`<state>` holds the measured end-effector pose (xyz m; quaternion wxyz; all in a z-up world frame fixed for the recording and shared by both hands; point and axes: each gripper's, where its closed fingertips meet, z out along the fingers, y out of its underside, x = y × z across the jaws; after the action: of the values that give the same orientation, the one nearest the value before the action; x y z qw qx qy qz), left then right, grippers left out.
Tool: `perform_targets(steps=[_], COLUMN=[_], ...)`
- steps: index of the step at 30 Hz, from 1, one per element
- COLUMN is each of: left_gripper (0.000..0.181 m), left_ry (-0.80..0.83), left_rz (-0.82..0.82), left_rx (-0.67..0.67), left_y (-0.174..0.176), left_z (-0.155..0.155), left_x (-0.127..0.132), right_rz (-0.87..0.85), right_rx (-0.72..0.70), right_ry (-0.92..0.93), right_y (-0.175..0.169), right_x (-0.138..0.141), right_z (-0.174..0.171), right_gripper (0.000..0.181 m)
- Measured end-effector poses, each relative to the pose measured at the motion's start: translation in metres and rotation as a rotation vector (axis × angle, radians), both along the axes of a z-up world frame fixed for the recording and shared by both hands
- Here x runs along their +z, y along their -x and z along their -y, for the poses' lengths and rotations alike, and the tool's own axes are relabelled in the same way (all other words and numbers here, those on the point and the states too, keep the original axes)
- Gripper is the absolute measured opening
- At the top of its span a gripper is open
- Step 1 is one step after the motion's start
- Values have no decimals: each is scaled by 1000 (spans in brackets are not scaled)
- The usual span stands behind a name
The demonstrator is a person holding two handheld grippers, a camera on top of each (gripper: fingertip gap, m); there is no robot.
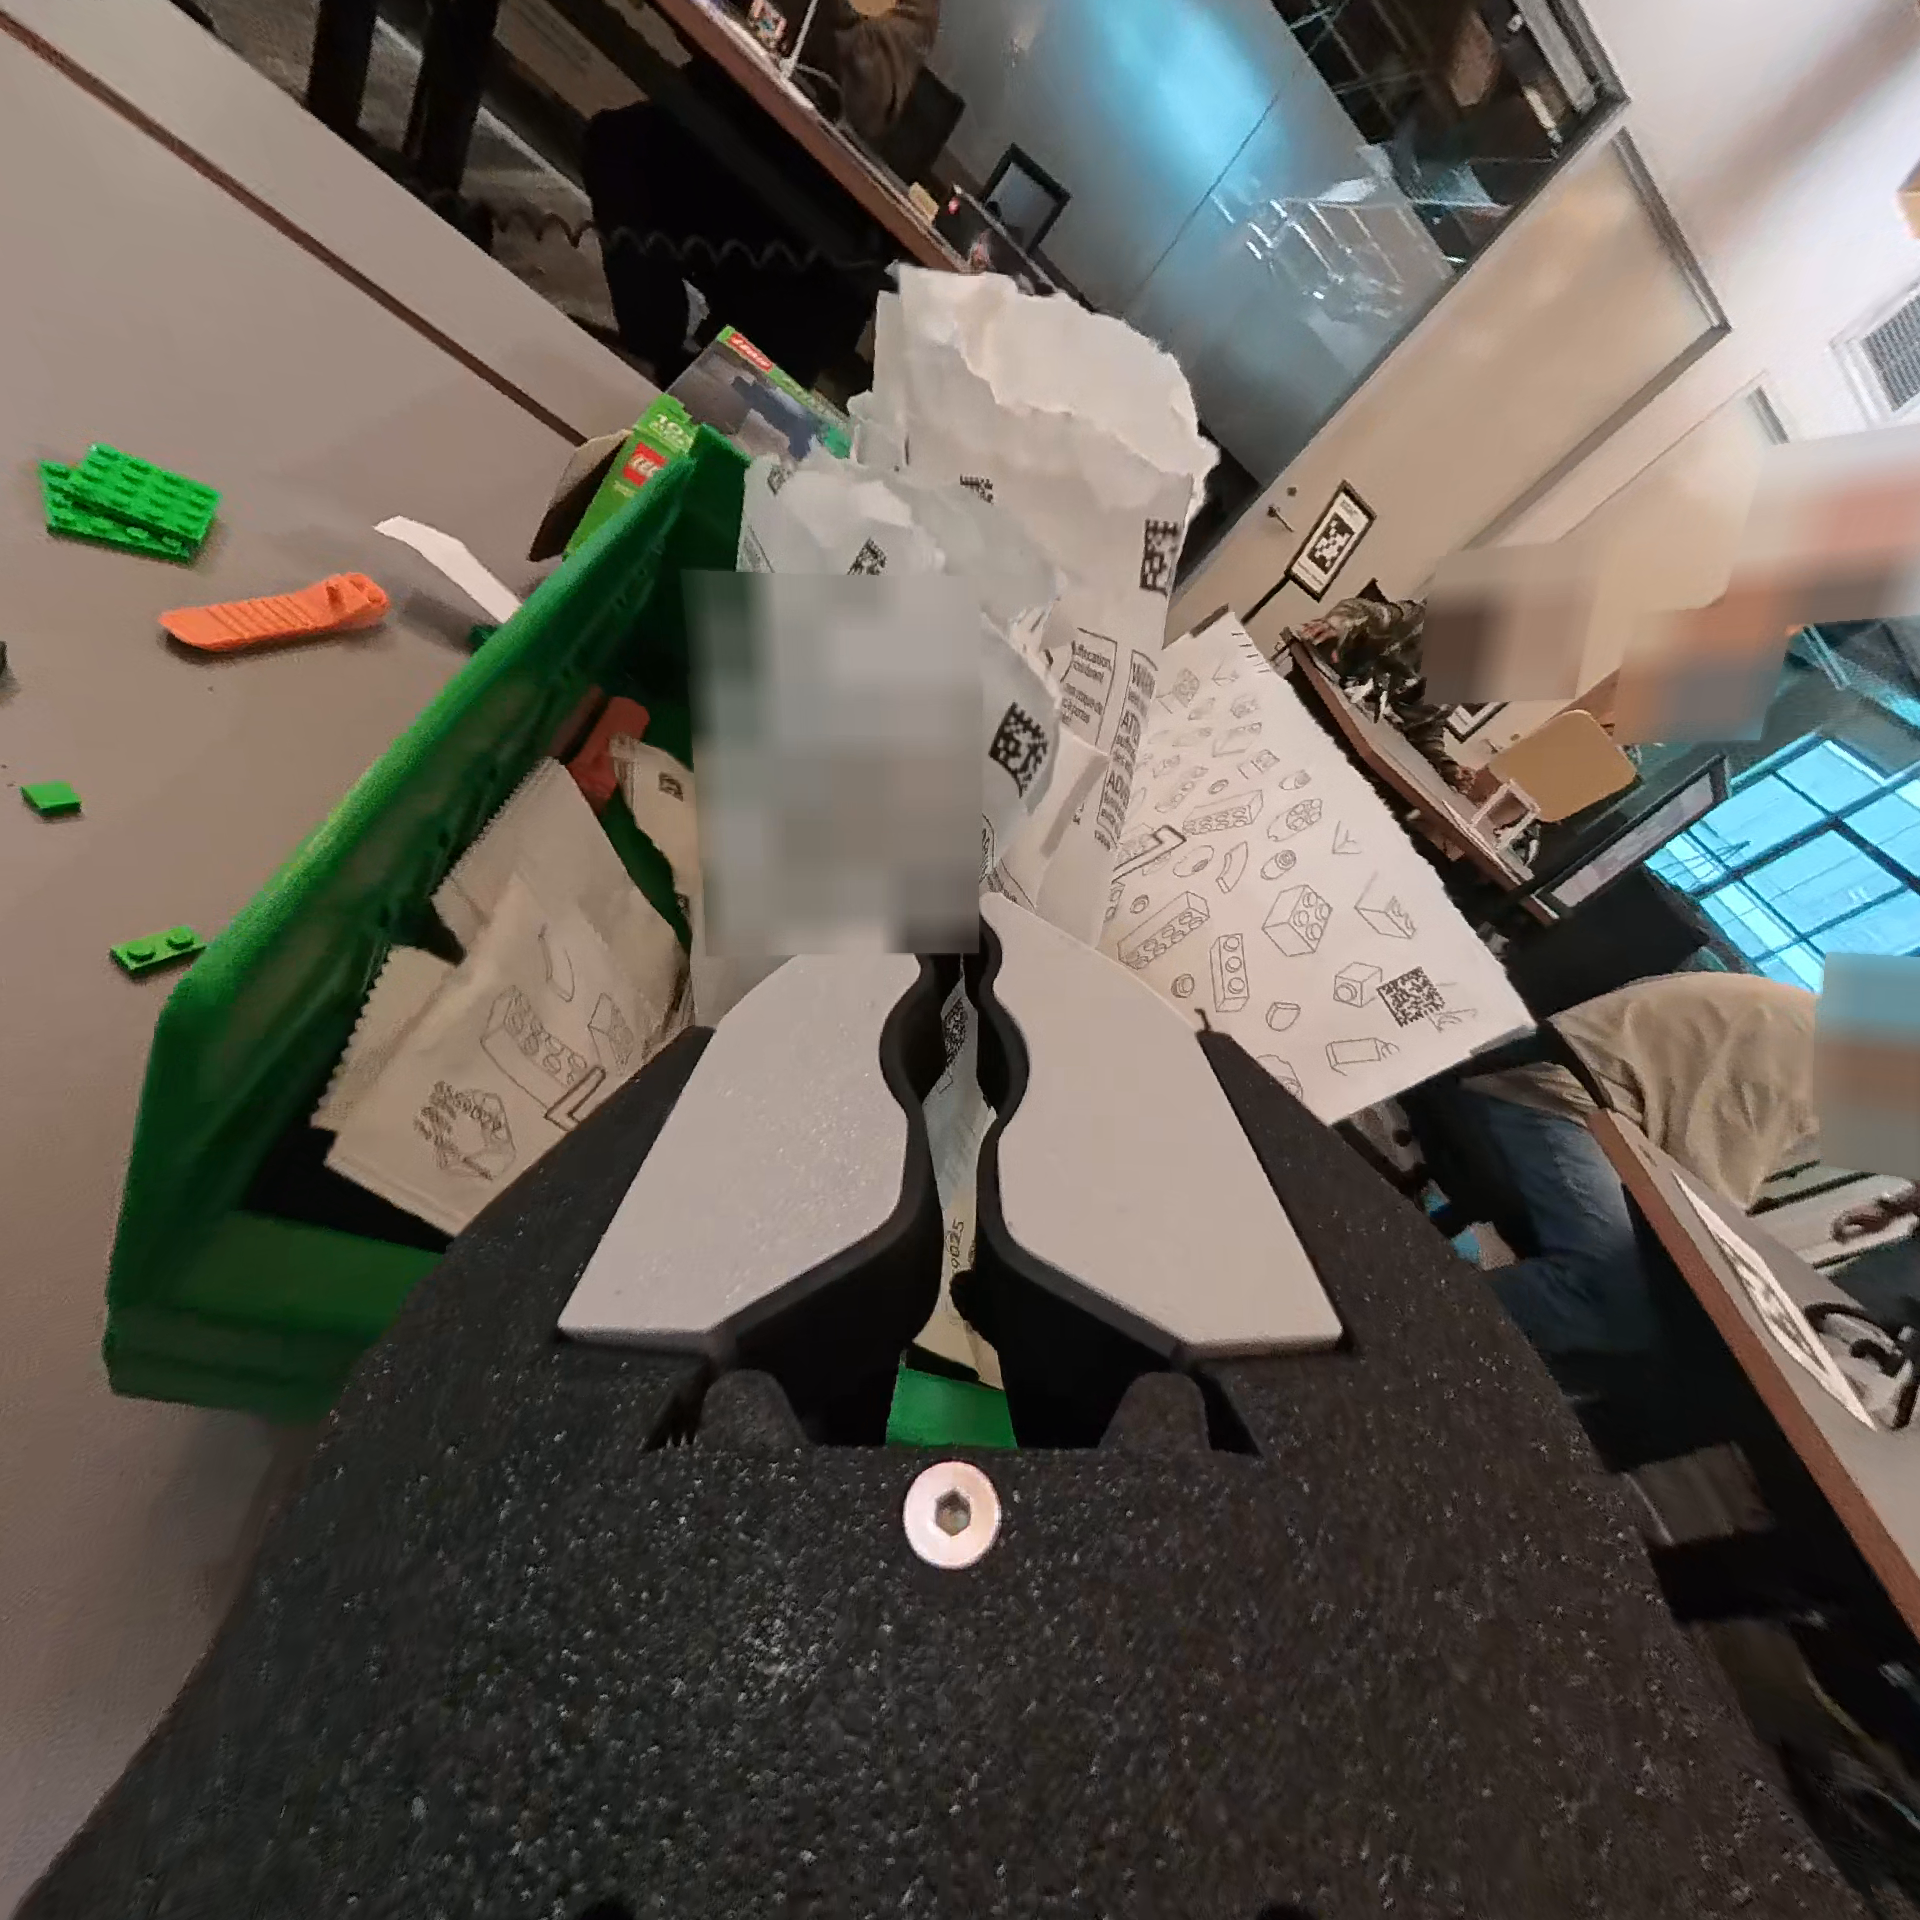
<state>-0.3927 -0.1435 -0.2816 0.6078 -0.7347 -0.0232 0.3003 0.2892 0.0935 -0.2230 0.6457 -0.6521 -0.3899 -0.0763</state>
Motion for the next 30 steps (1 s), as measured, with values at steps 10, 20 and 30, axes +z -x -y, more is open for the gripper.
perform_targets(steps=[10,20,30], left_gripper=[17,40,54], left_ry=[-111,-41,161], left_rz=[41,7,-227], left_rx=[-222,-788,-1475], left_y=[-89,-290,-531], left_z=[-45,-122,-156], left_x=[59,93,88], right_rz=[-63,-60,160], right_rx=[12,131,523], right_ry=[13,54,74], right_y=[-3,3,32], right_x=[0,-5,-31], right_z=[0,10,58], right_gripper=[0,0,0])
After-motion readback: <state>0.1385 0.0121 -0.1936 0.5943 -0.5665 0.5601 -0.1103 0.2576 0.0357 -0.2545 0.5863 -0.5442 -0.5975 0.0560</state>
